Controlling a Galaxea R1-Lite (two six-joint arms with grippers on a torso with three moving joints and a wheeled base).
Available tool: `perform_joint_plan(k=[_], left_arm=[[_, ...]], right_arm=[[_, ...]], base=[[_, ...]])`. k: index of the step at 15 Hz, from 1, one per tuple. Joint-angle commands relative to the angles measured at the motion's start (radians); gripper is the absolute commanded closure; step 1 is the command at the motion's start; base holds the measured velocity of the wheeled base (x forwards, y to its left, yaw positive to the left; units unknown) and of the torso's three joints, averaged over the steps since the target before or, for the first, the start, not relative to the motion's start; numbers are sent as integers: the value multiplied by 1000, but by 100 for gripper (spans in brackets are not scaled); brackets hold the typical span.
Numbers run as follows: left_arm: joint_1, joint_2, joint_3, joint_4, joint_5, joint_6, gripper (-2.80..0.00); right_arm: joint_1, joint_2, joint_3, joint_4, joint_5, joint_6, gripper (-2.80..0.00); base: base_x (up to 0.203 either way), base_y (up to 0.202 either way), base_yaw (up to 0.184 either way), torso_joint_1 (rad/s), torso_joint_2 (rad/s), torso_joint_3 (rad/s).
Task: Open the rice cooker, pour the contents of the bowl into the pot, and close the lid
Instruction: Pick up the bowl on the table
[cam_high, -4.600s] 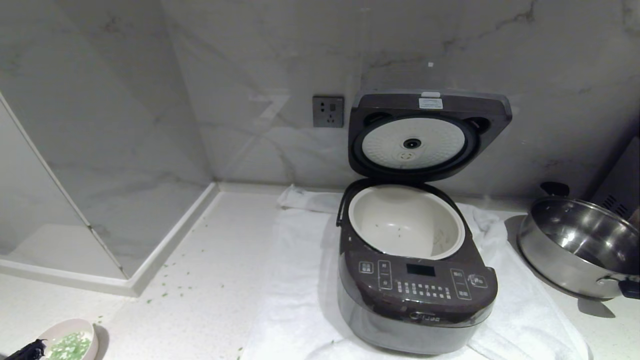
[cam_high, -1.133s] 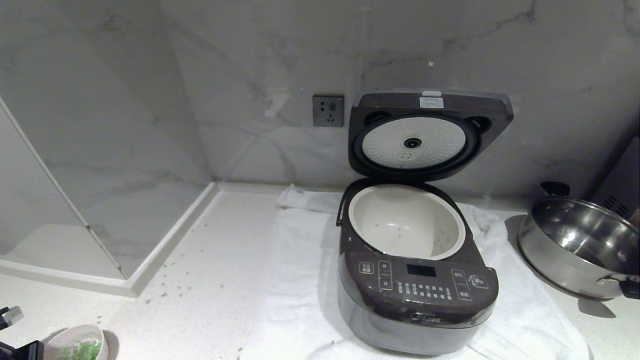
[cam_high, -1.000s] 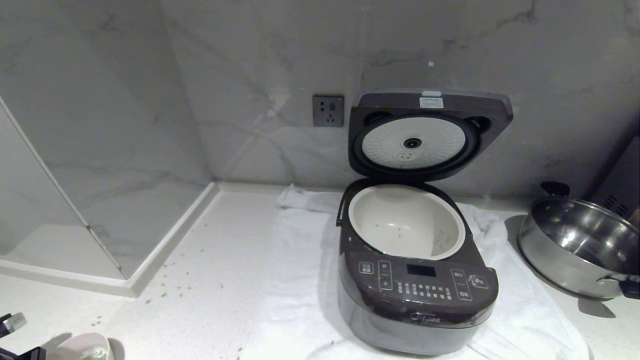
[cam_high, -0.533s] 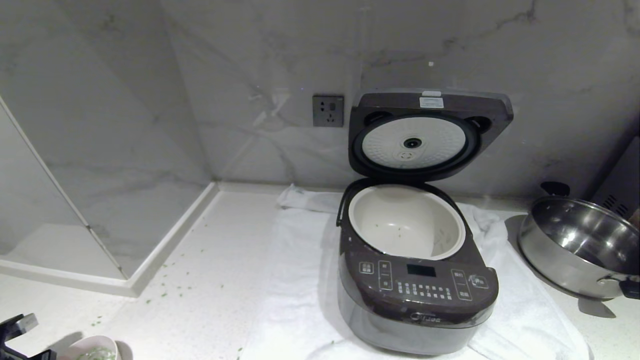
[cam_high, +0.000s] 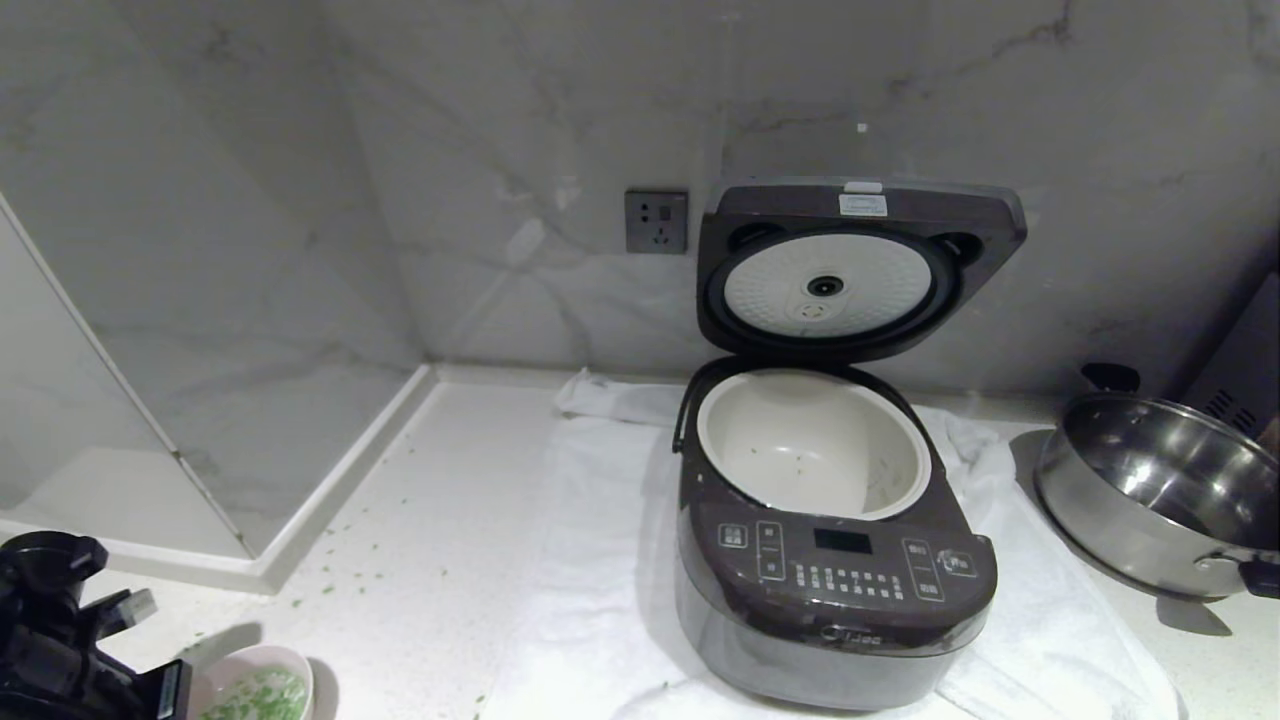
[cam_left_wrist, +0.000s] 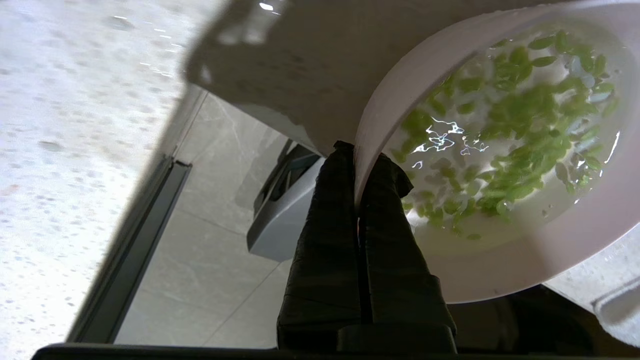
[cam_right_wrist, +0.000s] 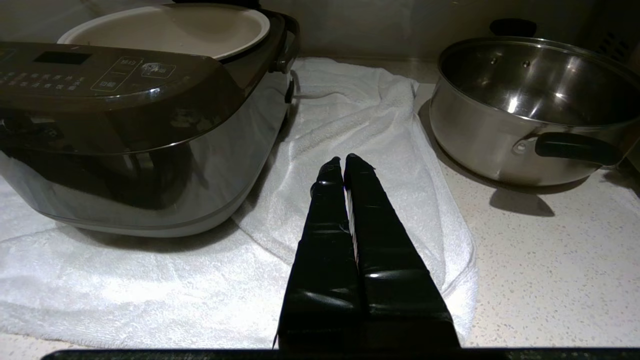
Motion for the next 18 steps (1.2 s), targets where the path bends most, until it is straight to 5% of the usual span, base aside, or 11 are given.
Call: perform_joint_plan(k=[1,7,13,18], left_arm=[[-79,1,-26,50,-1,-17,0],[-242,24,-114,136,-4,-142,0],[-308,45,-279,301,-97,-212,0],[-370,65,-391,345,-105,-266,0]], right_arm=[[0,1,2,0,0,0,0],[0,1,2,0,0,0,0],[0,1,2,0,0,0,0],[0,1,2,0,0,0,0]], base=[[0,0,0,0,0,0],[0,0,0,0,0,0],[0,0,0,0,0,0],[0,0,0,0,0,0]])
